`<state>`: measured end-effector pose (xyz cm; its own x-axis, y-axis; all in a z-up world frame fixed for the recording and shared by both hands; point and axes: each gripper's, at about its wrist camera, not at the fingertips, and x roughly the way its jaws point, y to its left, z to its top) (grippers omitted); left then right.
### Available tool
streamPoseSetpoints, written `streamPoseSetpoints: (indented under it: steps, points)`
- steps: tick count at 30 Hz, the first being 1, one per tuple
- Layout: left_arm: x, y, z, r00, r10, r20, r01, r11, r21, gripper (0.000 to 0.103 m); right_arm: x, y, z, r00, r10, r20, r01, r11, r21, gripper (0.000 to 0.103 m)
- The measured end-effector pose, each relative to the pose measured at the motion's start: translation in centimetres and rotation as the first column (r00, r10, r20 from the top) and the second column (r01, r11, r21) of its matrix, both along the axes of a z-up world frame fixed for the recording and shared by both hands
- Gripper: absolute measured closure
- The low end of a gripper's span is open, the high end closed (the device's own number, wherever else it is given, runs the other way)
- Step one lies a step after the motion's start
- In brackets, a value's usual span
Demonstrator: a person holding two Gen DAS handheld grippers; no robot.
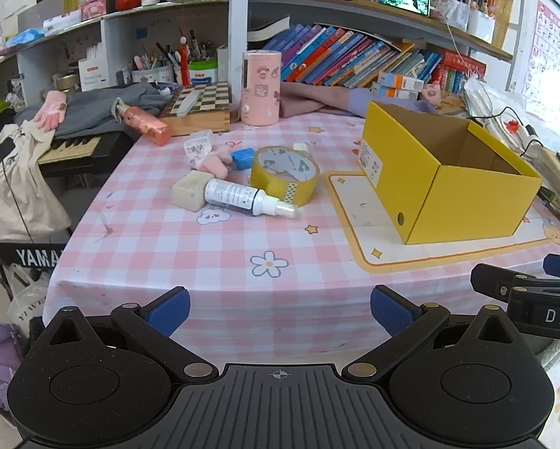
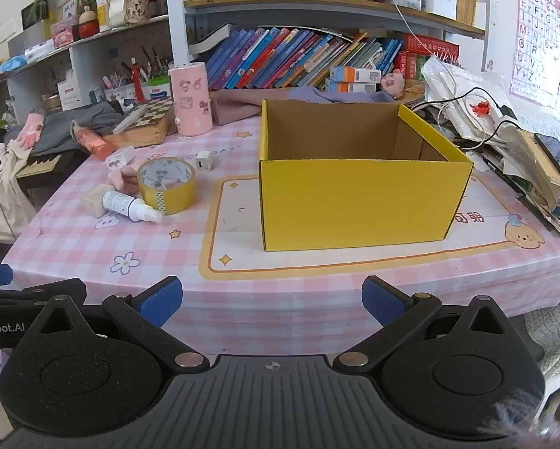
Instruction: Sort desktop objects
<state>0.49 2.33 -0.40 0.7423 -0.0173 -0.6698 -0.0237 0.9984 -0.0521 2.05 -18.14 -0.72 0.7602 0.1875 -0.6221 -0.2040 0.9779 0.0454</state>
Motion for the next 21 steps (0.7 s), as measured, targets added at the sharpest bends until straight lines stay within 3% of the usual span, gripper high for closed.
streamPoseSetpoints:
  steps: [21]
  points:
    - [0.2, 1.7, -0.3, 1.0, 0.027, -0.011, -0.027, 1.0, -0.011, 0.0, 0.4, 1.9, -0.2, 0.999, 0.033, -0.008, -0.033, 0.999, -0.013, 0.0]
